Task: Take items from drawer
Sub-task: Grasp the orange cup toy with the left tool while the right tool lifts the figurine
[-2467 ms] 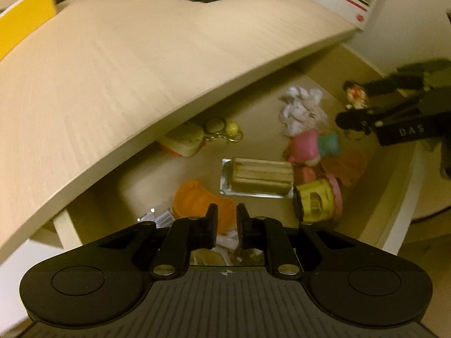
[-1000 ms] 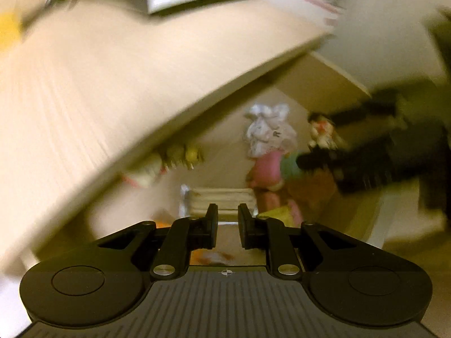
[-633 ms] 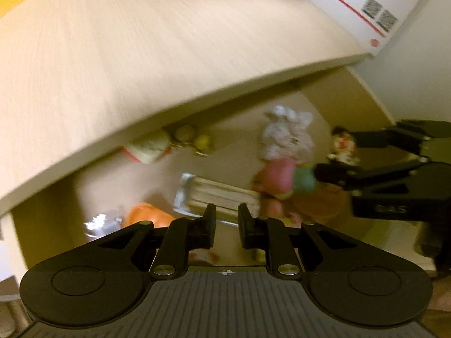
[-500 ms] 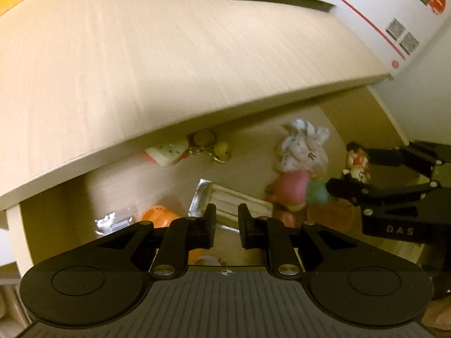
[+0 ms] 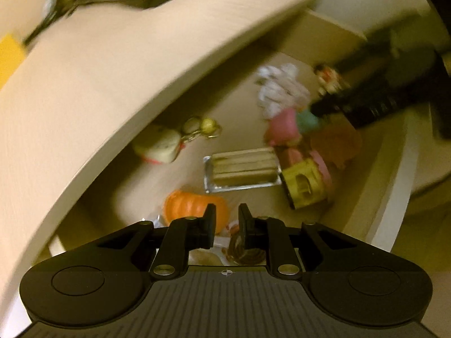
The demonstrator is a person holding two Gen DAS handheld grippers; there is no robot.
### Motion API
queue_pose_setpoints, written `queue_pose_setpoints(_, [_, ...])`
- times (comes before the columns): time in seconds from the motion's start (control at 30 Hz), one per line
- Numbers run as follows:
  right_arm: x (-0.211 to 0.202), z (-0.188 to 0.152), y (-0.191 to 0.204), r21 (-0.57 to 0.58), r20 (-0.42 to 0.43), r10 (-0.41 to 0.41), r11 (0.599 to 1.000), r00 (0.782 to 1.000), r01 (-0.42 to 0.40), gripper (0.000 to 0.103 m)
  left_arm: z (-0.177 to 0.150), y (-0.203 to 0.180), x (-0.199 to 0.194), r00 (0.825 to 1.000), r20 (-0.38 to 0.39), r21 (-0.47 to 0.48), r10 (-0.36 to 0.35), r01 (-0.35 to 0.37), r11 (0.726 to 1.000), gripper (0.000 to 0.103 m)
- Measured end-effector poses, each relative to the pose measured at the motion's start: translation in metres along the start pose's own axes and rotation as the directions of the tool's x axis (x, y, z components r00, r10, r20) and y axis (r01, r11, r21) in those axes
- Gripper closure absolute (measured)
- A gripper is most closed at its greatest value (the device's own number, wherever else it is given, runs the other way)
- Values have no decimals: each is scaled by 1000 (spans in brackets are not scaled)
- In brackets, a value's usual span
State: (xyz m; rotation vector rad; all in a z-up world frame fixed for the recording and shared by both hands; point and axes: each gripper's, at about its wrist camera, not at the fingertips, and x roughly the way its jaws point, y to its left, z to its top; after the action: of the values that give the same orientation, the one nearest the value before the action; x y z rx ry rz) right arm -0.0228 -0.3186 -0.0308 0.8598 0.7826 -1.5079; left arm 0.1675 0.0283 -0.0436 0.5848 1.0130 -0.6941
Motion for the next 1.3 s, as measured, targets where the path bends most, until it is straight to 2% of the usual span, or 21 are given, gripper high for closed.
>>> queue_pose_setpoints(0.07, [-1, -1, 0, -2, -2, -2, 1000, 1000, 2, 36, 0, -4, 4, 999, -25, 37, 23, -22, 999, 81])
queue_pose_setpoints(0.2, [-3, -1, -1, 11, -7, 2, 1000, 1000, -1, 36, 3, -3, 19, 997, -55, 15, 53, -52, 999, 81])
queue_pose_setpoints(0.37, [-6, 1, 1, 20, -2, 11, 1000, 1000, -11, 36, 7, 3, 33, 996, -81, -2, 41, -42, 999, 81])
queue_pose_setpoints(0.5, [-9, 3, 3, 21, 9, 13, 1000, 1000, -13, 36, 7, 8, 40, 995, -84, -2, 61, -62, 998, 80])
queue_pose_setpoints(0.57, [-9, 3, 4, 21, 12, 6, 1000, 1000, -6, 36, 5, 12, 43, 993, -93, -11, 68, -69, 998, 89])
queue_pose_setpoints(0.63, [-8, 2, 5, 26, 8, -3, 1000, 1000, 2, 36, 3, 17, 43, 994, -94, -40, 55, -59, 997, 90])
queue_pose_setpoints(0.7, [-8, 1, 5, 34, 4, -9, 999, 1000, 9, 36, 1, 22, 37, 997, -68, -55, 34, -38, 998, 94])
queue_pose_setpoints(0.8, [-13, 2, 3, 62, 5, -1, 998, 1000, 1, 36, -3, 31, 19, 999, -28, -108, -15, 12, 994, 95])
queue_pose_setpoints(0.9, [-28, 5, -1, 99, 26, 12, 995, 1000, -15, 36, 0, 34, -16, 998, 54, -138, -36, 43, 989, 95])
queue_pose_setpoints(0.97, [-43, 11, -5, 124, 63, 6, 992, 998, -14, 36, 6, 37, -47, 990, 135, -172, -43, 66, 983, 95])
queue_pose_setpoints(1.03, [-63, 24, -11, 160, 112, 0, 987, 994, -18, 36, 17, 44, -88, 967, 251, -199, -37, 89, 976, 95])
queue_pose_setpoints(1.1, [-84, 43, -20, 187, 187, -7, 982, 982, -29, 36, 38, 55, -122, 930, 367, -197, 5, 73, 978, 95])
queue_pose_setpoints(1.2, [-105, 82, -30, 202, 297, -29, 979, 954, -34, 36, 73, 77, -133, 891, 450, -220, 60, 45, 974, 95])
queue_pose_setpoints(1.23, [-104, 96, -32, 204, 320, -29, 978, 947, -39, 36, 82, 84, -127, 885, 459, -238, 75, 42, 970, 95])
queue_pose_setpoints(1.27, [-99, 110, -34, 207, 335, -34, 978, 942, -38, 36, 90, 93, -116, 889, 452, -260, 77, 49, 964, 95])
queue_pose_setpoints(1.3, [-92, 122, -35, 211, 339, -42, 977, 940, -32, 36, 98, 102, -102, 899, 433, -288, 69, 65, 955, 95])
